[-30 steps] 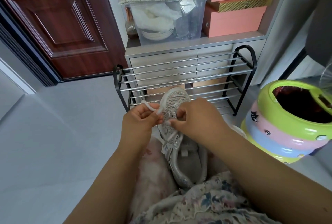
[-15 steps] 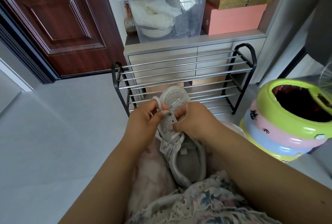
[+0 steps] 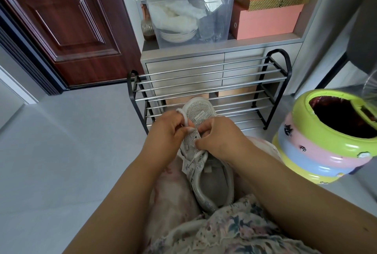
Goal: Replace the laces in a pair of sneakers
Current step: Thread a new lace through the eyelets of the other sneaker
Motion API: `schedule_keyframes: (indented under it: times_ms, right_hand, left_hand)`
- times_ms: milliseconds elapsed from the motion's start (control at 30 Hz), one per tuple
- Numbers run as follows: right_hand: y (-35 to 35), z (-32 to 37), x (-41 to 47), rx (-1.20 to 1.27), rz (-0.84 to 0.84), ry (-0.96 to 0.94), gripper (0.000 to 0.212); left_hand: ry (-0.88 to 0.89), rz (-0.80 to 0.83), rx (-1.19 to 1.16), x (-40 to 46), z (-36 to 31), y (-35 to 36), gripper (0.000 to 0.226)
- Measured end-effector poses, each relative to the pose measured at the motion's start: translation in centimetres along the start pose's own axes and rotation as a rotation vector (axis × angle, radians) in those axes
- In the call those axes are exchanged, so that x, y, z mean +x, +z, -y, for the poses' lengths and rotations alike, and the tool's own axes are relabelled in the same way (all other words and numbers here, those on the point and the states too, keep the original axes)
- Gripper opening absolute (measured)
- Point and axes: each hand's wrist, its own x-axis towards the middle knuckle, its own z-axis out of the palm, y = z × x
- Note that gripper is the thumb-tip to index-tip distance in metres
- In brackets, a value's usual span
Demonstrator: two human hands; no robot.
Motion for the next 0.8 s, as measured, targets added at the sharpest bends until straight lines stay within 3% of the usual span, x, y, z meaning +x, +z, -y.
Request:
schedule_keyframes:
  times_ms: [233,400,700,800]
  right_hand:
    - [-0.3,0.2,-0.6,-0.008,0.000,-0.041,0.020]
    - [-0.6,0.3,-0.7,0.013,0.012,-0.054,0.017]
    - [-0.3,0.3,-0.8,0.031,-0.005,-0.050,0.019]
    - [-0.8,0.2,-0.8,0.145,0.081,-0.042,0.022]
  left_hand:
    - [-0.254,-0.079,-0.292,-0.4,-0.8,0.8,0.013]
    - [-0.298,-0.123,-0.393,-0.4,-1.0,0.7,0.021]
    - [-0.286,-0.090,-0.144,-0.3,-2.1,0.9,0.021]
    - [-0.314,-0.020,-0.058,-0.1,-2.5,0.5,0.019]
